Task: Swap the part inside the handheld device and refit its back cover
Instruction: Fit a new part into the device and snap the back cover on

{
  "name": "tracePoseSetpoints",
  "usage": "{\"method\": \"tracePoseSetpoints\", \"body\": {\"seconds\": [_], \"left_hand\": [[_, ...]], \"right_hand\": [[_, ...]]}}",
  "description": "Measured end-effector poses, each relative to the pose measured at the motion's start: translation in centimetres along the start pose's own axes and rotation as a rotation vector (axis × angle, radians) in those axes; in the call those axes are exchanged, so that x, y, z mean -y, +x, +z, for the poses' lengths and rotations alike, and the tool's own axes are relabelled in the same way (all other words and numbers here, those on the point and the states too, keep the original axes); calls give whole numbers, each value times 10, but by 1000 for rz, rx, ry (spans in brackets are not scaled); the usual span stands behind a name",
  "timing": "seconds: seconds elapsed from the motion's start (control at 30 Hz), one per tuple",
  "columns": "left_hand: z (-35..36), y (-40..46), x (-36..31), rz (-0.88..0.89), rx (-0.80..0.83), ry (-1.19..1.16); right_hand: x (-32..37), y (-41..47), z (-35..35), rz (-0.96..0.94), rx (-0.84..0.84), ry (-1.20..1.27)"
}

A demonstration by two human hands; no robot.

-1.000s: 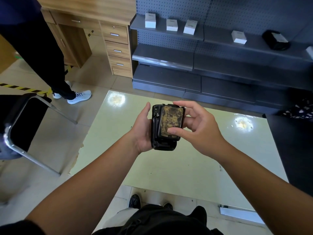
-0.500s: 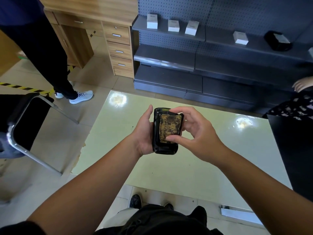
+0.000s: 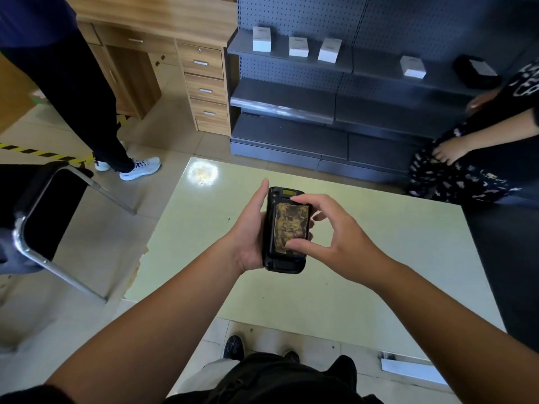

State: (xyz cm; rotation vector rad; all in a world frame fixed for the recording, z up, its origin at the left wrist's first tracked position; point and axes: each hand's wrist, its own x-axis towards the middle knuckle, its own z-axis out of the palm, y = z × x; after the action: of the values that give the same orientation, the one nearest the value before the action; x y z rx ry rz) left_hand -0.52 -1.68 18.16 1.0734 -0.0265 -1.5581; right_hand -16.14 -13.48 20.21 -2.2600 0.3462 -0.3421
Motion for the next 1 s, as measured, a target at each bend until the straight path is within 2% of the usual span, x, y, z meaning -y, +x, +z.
{"method": "tracePoseSetpoints", "body": {"seconds": [0.17,0.3,0.53,0.67,0.8,0.9,1.0], "left_hand": [[3,-1,0,9,-14,21],[4,-1,-2,30,-37,11],[3,-5,-7,29,-4,53],[5,-6,-6,1,41,80],[10,-5,-3,-19,123,11],[14,-4,-4,-5,188,4],[16,-2,-4,-10,186,1]], "right_hand": [[4,-1,-2,-20,-6,15],[14,-3,1,-35,-57,231],[18,-9,-1,-144,-54,33],[11,-10,-2,-68,-8,1],[-2,-6,-4,-100,-13,-102],[-7,-6,-4,-56,-22,-116],[-8,-5,-5,-39,-4,-130]]}}
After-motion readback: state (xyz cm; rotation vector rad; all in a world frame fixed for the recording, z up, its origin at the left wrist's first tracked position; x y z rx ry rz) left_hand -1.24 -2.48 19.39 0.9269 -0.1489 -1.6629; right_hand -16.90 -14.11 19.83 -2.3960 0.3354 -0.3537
